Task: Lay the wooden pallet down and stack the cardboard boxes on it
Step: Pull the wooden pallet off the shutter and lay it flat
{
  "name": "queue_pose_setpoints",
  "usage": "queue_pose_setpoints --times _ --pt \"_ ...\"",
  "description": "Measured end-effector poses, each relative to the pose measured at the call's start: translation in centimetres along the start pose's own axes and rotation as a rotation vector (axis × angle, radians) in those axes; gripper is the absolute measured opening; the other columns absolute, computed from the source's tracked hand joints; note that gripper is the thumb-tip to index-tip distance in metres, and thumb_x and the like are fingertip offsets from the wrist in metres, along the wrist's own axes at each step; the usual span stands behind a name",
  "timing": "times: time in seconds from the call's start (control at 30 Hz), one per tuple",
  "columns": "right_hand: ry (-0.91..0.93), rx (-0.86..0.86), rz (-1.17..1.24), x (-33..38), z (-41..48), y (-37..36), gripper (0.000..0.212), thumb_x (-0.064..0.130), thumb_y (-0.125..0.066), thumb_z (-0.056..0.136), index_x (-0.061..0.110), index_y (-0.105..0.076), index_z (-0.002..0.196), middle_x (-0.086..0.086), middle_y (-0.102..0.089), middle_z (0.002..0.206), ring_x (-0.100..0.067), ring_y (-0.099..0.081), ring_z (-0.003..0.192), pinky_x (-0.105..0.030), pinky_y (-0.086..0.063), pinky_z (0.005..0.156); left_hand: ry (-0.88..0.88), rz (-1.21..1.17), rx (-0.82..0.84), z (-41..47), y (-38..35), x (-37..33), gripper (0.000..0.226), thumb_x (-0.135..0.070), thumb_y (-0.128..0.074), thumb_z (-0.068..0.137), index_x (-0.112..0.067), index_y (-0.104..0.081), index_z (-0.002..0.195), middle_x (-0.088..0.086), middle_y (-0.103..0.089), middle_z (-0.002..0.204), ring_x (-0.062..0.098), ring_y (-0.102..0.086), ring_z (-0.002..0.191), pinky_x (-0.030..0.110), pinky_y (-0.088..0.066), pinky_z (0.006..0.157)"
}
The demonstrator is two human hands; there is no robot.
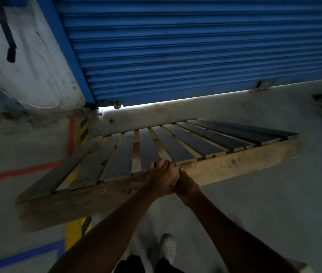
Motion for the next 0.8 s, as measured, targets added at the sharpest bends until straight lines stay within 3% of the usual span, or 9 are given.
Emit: queue_pose_setpoints --times 0.07,0.13,0.27,0.33,0.4,0.47,0.6,0.7,0.8 --pt "0.01 -0.035 -0.006 -1.9 0.2 2.0 0.051 0.034 -0.078 0.083 0.0 -0.065 0.119 -0.022 -0.07 0.114 -0.04 -0.067 0.108 -0.052 -0.056 0.091 0.009 -0.062 -0.032 -0.7 -2.1 -0.9 0.068 -0.069 -0.055 0.068 -0.018 -0.06 0.113 0.003 -0.063 0.105 0.028 -0.057 0.103 0.04 -0.041 0.078" --pt "-0.008 -0.077 -0.028 -3.5 -0.2 3.7 0.043 0.033 -0.072 0.089 -0.001 -0.066 0.115 -0.022 -0.071 0.111 -0.039 -0.068 0.105 -0.052 -0.055 0.094 0.05 -0.121 -0.05 -1.7 -4.0 -2.1 0.06 -0.066 -0.047 0.08 -0.015 -0.066 0.107 0.004 -0.067 0.098 0.028 -0.06 0.1 0.041 -0.046 0.078" --pt "-0.007 -0.085 -0.036 -6.6 0.0 6.5 0.032 0.032 -0.063 0.095 0.002 -0.069 0.103 -0.022 -0.071 0.108 -0.037 -0.067 0.102 -0.054 -0.051 0.099 0.147 -0.205 0.042 -2.6 -7.0 -4.2 0.063 -0.052 -0.035 0.092 -0.005 -0.068 0.118 0.011 -0.074 0.087 0.031 -0.068 0.092 0.041 -0.053 0.076" --pt "0.001 -0.085 -0.039 -7.8 0.4 7.8 0.031 0.029 -0.062 0.096 0.0 -0.069 0.105 -0.024 -0.07 0.11 -0.038 -0.065 0.101 -0.056 -0.05 0.099 0.181 -0.254 0.071 -2.5 -7.8 -4.9 0.062 -0.049 -0.039 0.095 -0.001 -0.059 0.13 0.014 -0.073 0.094 0.032 -0.067 0.092 0.04 -0.051 0.082" --pt "0.004 -0.086 -0.053 -9.0 0.8 8.8 0.025 0.021 -0.061 0.097 -0.001 -0.068 0.105 -0.024 -0.069 0.103 -0.037 -0.066 0.092 -0.051 -0.055 0.089 0.229 -0.346 0.096 -2.4 -8.9 -5.7 0.06 -0.044 -0.043 0.1 -0.001 -0.046 0.142 0.016 -0.069 0.114 0.034 -0.062 0.108 0.042 -0.043 0.096" --pt "-0.02 -0.078 -0.029 -10.2 0.9 9.9 0.021 0.013 -0.059 0.097 -0.004 -0.067 0.107 -0.025 -0.067 0.1 -0.036 -0.067 0.087 -0.046 -0.057 0.078 0.302 -0.453 0.125 -2.4 -10.1 -6.3 0.056 -0.038 -0.047 0.1 -0.001 -0.043 0.143 0.016 -0.065 0.121 0.034 -0.061 0.113 0.043 -0.044 0.098" --pt "-0.103 0.073 0.157 -12.8 1.5 12.3 0.036 0.02 -0.051 0.101 0.0 -0.058 0.131 -0.029 -0.059 0.131 -0.047 -0.054 0.125 -0.058 -0.044 0.105 0.534 -0.767 0.095 -3.0 -11.7 -7.5 0.047 -0.021 -0.058 0.094 -0.004 -0.046 0.136 0.018 -0.051 0.135 0.032 -0.057 0.118 0.038 -0.052 0.092" --pt "-0.11 0.114 0.201 -14.7 2.3 14.8 0.036 0.023 -0.035 0.108 0.004 -0.059 0.128 -0.023 -0.06 0.133 -0.041 -0.055 0.125 -0.061 -0.037 0.109 0.894 -1.081 0.146 -3.7 -14.8 -8.0 0.039 -0.016 -0.055 0.093 -0.004 -0.049 0.13 0.017 -0.055 0.132 0.033 -0.057 0.118 0.034 -0.048 0.081" --pt "-0.092 0.144 0.191 -17.7 3.3 18.1 0.039 0.022 -0.03 0.109 0.008 -0.066 0.117 -0.025 -0.061 0.126 -0.043 -0.054 0.121 -0.065 -0.029 0.112 1.1 -1.294 0.227 -4.5 -20.2 -8.4 0.053 -0.02 -0.056 0.089 -0.005 -0.044 0.138 0.019 -0.051 0.139 0.036 -0.056 0.117 0.042 -0.054 0.09"
Point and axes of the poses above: each hand's wrist, its own z-axis towards the middle knuckle, its own y-axis out of the back of the hand, x = y × z, the point moved 4 cm from there along z, towards the middle knuckle
